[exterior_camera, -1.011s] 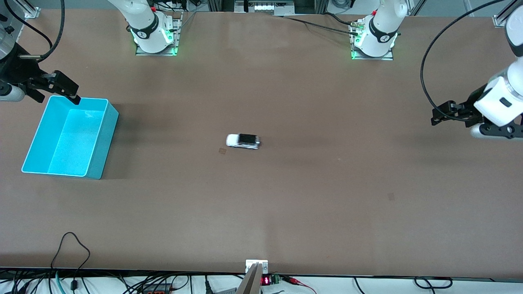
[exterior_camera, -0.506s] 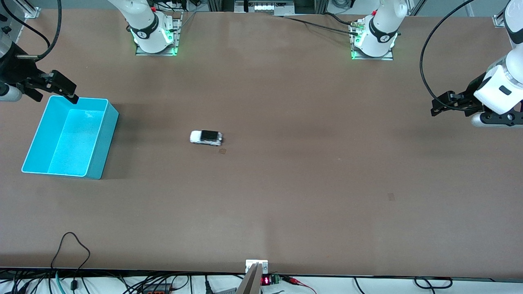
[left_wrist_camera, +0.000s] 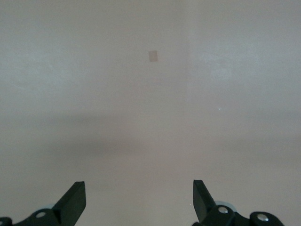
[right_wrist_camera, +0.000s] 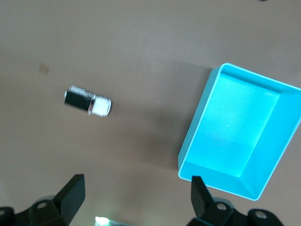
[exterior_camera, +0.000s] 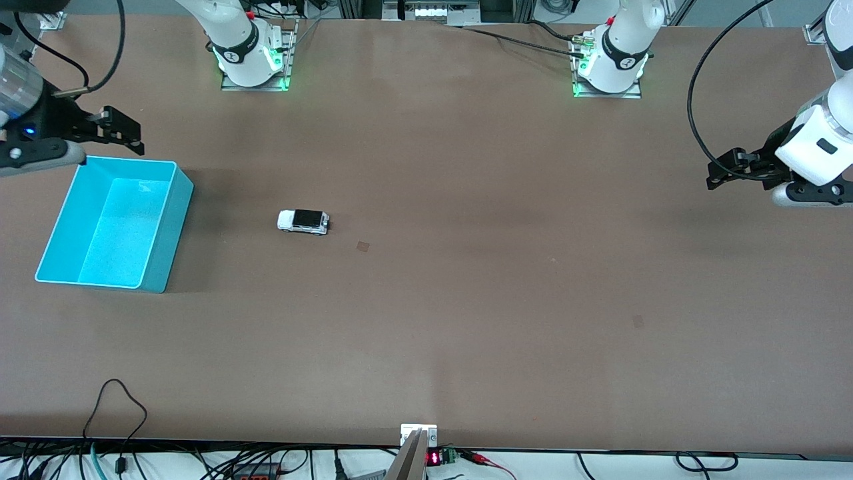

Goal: Wind and store white jeep toy
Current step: 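Move the right gripper over the rolled jeep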

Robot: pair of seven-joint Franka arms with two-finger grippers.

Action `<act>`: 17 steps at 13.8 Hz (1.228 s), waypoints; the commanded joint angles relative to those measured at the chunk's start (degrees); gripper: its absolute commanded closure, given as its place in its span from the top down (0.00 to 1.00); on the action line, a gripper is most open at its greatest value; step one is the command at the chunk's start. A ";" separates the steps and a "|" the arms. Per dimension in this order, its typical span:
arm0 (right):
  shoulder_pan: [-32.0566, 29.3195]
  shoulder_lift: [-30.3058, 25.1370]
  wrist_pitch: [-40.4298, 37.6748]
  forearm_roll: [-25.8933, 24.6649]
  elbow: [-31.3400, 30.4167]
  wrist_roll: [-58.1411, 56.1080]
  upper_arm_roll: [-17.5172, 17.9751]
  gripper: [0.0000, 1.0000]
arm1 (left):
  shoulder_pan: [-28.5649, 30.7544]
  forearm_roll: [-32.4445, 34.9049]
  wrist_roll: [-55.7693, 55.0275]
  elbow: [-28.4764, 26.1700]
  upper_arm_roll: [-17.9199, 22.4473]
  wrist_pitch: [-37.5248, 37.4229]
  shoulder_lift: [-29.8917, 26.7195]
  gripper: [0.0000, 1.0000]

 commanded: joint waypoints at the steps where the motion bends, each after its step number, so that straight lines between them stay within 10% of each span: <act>1: 0.60 -0.22 -0.25 -0.21 -4.14 -8.65 0.08 1.00 | -0.41 1.27 0.42 1.69 -0.19 -2.85 -0.34 1.00; 10: 11.13 0.65 23.46 -0.21 -23.83 -26.26 0.52 1.00 | -0.41 1.19 -0.37 2.39 -0.19 -3.55 -0.34 1.00; 17: 15.89 12.68 45.17 -0.12 -27.53 -28.11 0.61 1.00 | -0.41 1.19 -0.55 2.48 -0.19 -4.08 -0.35 1.00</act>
